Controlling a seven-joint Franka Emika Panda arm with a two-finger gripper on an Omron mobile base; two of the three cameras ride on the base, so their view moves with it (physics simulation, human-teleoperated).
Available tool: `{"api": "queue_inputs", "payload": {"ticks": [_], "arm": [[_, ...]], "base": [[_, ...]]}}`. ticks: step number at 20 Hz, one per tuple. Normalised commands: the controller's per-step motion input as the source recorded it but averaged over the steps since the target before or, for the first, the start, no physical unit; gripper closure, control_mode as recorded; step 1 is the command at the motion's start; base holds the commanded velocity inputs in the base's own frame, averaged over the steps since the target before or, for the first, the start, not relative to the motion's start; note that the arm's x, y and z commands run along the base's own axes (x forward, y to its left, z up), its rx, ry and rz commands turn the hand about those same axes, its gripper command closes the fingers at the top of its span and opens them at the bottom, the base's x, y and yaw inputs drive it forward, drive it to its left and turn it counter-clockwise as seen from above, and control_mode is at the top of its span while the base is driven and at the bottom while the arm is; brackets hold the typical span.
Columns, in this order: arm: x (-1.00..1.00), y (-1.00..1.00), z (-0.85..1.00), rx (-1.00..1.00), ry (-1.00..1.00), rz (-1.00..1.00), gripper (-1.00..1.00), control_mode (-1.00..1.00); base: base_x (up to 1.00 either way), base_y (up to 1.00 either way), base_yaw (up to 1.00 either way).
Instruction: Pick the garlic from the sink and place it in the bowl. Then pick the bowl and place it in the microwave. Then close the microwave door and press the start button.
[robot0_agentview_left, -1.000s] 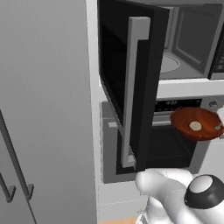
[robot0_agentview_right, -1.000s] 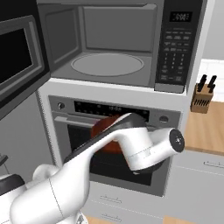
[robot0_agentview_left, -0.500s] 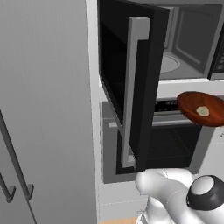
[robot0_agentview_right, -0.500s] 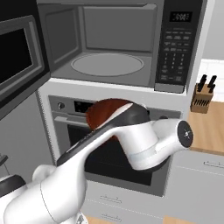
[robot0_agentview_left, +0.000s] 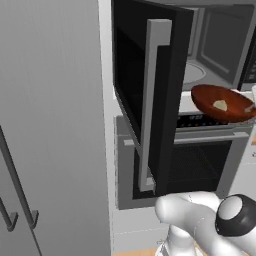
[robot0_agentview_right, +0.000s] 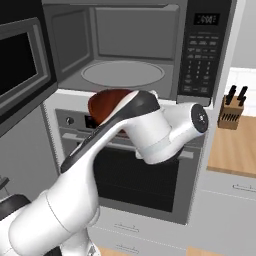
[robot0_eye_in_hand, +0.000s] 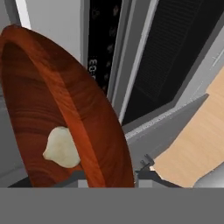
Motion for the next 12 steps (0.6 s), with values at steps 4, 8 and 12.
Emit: {"api": "queue_inputs", "payload": {"ticks": [4, 8, 12], "arm": [[0.66, 0.26, 0.45, 0.00, -0.04, -0.06, 1.00, -1.00], [0.80, 0.24, 0.38, 0.00, -0.01, -0.08, 1.00, -1.00], [0.89, 0.30, 0.27, 0.00, 0.00, -0.04, 1.00, -1.00]], "base": [[0.00, 0.00, 0.00], [0.00, 0.00, 0.00], [0.00, 0.00, 0.00]]}}
